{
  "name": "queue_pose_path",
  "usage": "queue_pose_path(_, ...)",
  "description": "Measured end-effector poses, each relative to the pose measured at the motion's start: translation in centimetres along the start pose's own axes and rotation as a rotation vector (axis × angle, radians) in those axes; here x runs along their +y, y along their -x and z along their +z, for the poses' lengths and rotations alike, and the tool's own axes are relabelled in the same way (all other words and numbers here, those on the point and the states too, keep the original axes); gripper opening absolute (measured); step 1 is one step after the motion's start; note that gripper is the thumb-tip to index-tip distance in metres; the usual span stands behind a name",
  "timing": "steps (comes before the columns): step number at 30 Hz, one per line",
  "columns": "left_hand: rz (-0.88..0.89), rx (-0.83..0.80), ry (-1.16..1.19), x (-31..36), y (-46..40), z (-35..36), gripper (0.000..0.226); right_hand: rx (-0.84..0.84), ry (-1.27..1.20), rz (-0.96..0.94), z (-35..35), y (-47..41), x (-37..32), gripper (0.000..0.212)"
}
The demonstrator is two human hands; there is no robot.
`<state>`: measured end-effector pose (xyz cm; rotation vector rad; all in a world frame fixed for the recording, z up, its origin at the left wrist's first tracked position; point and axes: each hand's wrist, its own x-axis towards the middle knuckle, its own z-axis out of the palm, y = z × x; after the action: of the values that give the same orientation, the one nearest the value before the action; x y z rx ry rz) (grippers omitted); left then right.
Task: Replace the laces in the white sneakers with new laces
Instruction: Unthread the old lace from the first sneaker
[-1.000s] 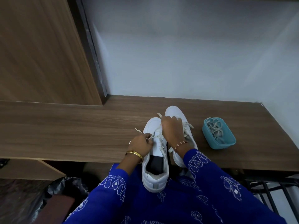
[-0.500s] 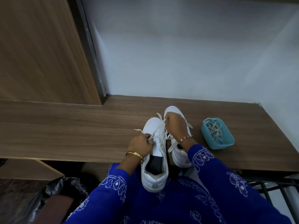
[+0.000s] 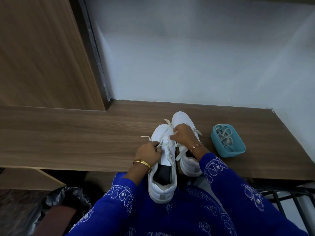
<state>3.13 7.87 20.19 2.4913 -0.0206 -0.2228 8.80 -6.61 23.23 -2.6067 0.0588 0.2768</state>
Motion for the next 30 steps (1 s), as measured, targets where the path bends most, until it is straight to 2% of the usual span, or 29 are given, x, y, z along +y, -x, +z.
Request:
queue_pose_path(3, -0.007, 0.0, 0.011, -0.1, -0.1, 0.1, 0.033, 0.004, 0.078, -0.007, 0.9, 0.1, 0.4, 0.016)
queue_pose_path(6, -0.002, 0.0, 0.0, 0.0, 0.0, 0.1, 0.031, 0.074, 0.111, -0.057, 0.8, 0.1, 0.2, 0.023)
queue_pose_path(8, 0.005, 0.0, -0.022, 0.1, 0.0, 0.2, 0.031, 0.196, 0.136, -0.094, -0.6, -0.1, -0.3, 0.016)
queue_pose_path(11, 0.002, 0.006, -0.039, 0.3, 0.0, 0.2, 0.031, 0.459, 0.13, -0.191, -3.7, -0.5, -1.2, 0.017)
queue_pose_path(12, -0.001, 0.007, -0.033, 0.3, 0.0, 0.3, 0.031, 0.493, 0.092, -0.214, -4.3, -0.6, -1.4, 0.015)
queue_pose_path(15, -0.007, 0.001, -0.023, 0.2, 0.0, 0.4, 0.031, 0.353, -0.323, -0.154, -3.9, -0.8, -1.7, 0.016)
queue_pose_path(17, -0.006, -0.004, -0.022, 0.2, 0.0, 0.4, 0.03, 0.216, -0.433, -0.042, -2.6, -0.1, -1.3, 0.023)
queue_pose_path(19, -0.005, -0.008, -0.014, 0.1, -0.1, 0.4, 0.029, 0.115, -0.346, 0.052, -0.9, 0.5, -0.4, 0.028)
queue_pose_path(21, -0.002, -0.007, 0.002, 0.0, 0.0, 0.4, 0.029, 0.091, -0.208, 0.11, 0.8, 1.0, 0.2, 0.017)
queue_pose_path(24, -0.004, -0.006, 0.017, -0.1, 0.0, 0.5, 0.029, 0.085, -0.089, 0.117, 2.3, 1.0, 0.4, 0.036)
queue_pose_path(25, -0.003, -0.004, 0.02, -0.2, 0.0, 0.5, 0.03, 0.082, -0.064, 0.114, 2.4, 1.0, 0.2, 0.037)
queue_pose_path(30, 0.009, -0.011, 0.018, -0.4, 0.0, 0.5, 0.032, 0.146, 0.077, 0.058, 2.4, 0.6, -0.5, 0.018)
